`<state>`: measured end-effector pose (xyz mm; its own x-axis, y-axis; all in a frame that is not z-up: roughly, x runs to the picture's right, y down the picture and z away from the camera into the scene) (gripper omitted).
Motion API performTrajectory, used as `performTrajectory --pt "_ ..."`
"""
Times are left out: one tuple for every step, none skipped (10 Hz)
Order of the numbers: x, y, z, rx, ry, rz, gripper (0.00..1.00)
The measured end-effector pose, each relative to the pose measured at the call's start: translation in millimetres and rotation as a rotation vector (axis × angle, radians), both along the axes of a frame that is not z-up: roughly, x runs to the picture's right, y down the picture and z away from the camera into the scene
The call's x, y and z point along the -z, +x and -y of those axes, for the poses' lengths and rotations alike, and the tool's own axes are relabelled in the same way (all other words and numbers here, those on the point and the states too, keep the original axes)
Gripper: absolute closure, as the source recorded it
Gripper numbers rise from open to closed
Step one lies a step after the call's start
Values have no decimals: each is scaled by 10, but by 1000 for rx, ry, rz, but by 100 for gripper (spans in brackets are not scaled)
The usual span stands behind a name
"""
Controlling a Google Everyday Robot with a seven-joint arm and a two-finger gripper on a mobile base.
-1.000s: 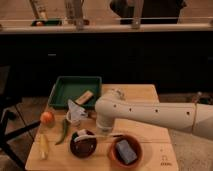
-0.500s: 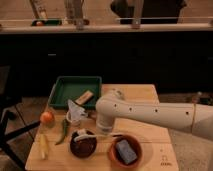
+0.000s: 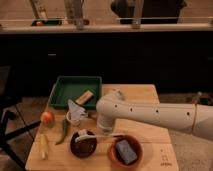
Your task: Wipe purple bowl with brush
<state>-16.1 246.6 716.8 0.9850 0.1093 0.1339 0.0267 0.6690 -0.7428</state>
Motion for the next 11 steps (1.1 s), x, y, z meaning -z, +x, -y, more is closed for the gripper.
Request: performTrajectory --pt "32 51 -34 15 -2 -21 99" --pt "68 50 -60 34 1 -37 99" --pt "103 93 -92 48 1 -57 99" --pt "142 151 -126 62 0 -78 99" --pt "179 184 -146 78 3 -99 99" --pt "198 196 -153 90 5 -113 99" --pt "223 225 -158 111 7 -140 99" --pt "250 221 -160 134 9 -160 99" --pt "269 208 -168 155 8 -174 99" --pt "282 187 -184 180 3 -187 99" --pt "289 133 -195 203 1 -191 99"
